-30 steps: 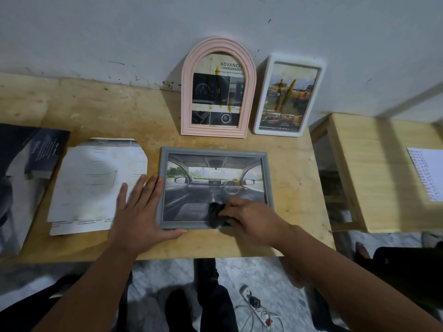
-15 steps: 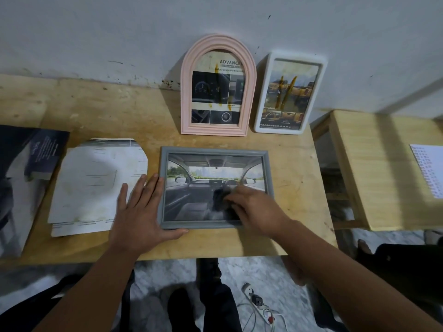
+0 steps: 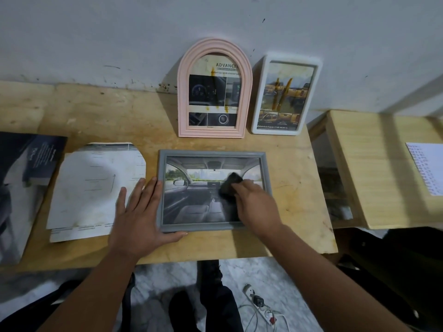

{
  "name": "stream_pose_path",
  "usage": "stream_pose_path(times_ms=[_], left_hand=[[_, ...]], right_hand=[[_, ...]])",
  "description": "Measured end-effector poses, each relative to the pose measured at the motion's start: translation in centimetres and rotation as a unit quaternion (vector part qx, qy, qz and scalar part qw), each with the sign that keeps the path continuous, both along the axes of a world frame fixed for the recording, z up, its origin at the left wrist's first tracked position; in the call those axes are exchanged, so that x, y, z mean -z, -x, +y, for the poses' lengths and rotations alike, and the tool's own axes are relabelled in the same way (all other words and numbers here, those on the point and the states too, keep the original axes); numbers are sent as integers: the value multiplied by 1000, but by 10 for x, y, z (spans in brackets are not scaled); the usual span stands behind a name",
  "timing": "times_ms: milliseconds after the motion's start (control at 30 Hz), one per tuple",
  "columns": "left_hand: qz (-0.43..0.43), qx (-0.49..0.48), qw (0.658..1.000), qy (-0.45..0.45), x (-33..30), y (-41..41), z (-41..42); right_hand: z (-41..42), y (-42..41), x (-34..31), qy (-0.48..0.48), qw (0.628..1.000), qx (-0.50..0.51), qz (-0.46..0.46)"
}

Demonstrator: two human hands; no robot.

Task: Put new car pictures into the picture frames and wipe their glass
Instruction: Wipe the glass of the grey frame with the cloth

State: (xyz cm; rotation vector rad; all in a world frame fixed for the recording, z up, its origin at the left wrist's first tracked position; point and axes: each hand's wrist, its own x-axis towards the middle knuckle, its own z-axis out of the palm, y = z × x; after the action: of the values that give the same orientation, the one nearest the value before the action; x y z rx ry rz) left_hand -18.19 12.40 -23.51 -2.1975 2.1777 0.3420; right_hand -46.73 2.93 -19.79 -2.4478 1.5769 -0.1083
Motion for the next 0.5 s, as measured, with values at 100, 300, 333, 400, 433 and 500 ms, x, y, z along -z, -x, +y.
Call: stream_pose_path(times_ms=[100,300,333,400,433,500], left_hand=[[-2,0,1000,0,0,0,0],[-8,0,1000,1,0,0,0],[-7,0,1000,2,0,0,0],[-8,-2,1000,-1,-1,1,-1],[-8,-2,1000,-1,-1,1,-1],[-5,-4,1000,2,-2,2,-1]], right_hand=[[39,-16,-4,-62,992,-101,-31],[15,-10,-18,-77,989,-58,-112],[1,0,-17,-40,994,-5,-103],[-16,16,-10,4,993,99,-70],[-16,17,-4,9,989,132,-58],[-3,4,5,4,989,140,-55]])
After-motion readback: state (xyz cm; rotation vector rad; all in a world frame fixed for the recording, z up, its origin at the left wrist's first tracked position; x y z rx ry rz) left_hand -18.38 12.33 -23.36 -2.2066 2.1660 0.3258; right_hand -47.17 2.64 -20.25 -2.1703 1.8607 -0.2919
